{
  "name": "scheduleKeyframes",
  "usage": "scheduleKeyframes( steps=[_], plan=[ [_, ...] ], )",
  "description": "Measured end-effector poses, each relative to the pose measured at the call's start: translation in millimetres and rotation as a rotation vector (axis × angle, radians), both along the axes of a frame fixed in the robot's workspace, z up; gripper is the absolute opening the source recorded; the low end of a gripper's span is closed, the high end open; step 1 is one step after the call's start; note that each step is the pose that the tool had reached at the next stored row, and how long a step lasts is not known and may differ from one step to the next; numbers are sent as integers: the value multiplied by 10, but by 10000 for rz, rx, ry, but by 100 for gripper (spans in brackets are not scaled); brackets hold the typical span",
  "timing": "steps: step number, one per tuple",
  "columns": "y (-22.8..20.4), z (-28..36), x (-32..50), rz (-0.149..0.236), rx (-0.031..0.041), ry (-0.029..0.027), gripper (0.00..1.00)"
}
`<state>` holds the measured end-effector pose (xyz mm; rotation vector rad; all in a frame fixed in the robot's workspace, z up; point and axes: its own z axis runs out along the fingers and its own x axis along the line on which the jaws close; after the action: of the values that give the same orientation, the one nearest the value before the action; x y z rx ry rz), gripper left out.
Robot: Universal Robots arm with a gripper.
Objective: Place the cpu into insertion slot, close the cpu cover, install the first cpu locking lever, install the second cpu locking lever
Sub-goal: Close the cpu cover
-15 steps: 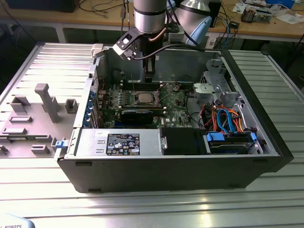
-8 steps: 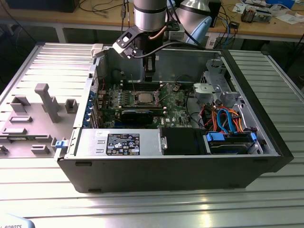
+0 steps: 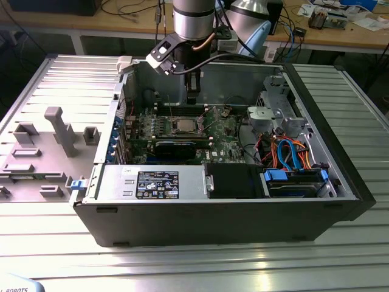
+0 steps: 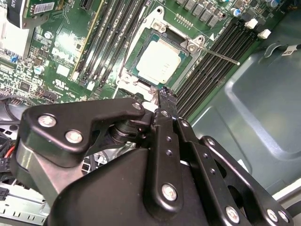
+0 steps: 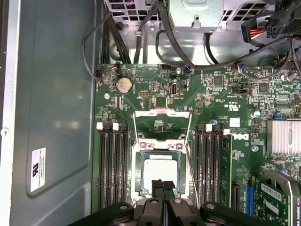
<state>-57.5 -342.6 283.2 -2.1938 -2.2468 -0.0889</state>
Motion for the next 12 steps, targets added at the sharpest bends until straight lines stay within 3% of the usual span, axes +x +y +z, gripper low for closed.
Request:
scheduleKeyframes(
  steps=[12],
  plan=[
    [3, -2, 28, 0, 1, 0, 11]
  ],
)
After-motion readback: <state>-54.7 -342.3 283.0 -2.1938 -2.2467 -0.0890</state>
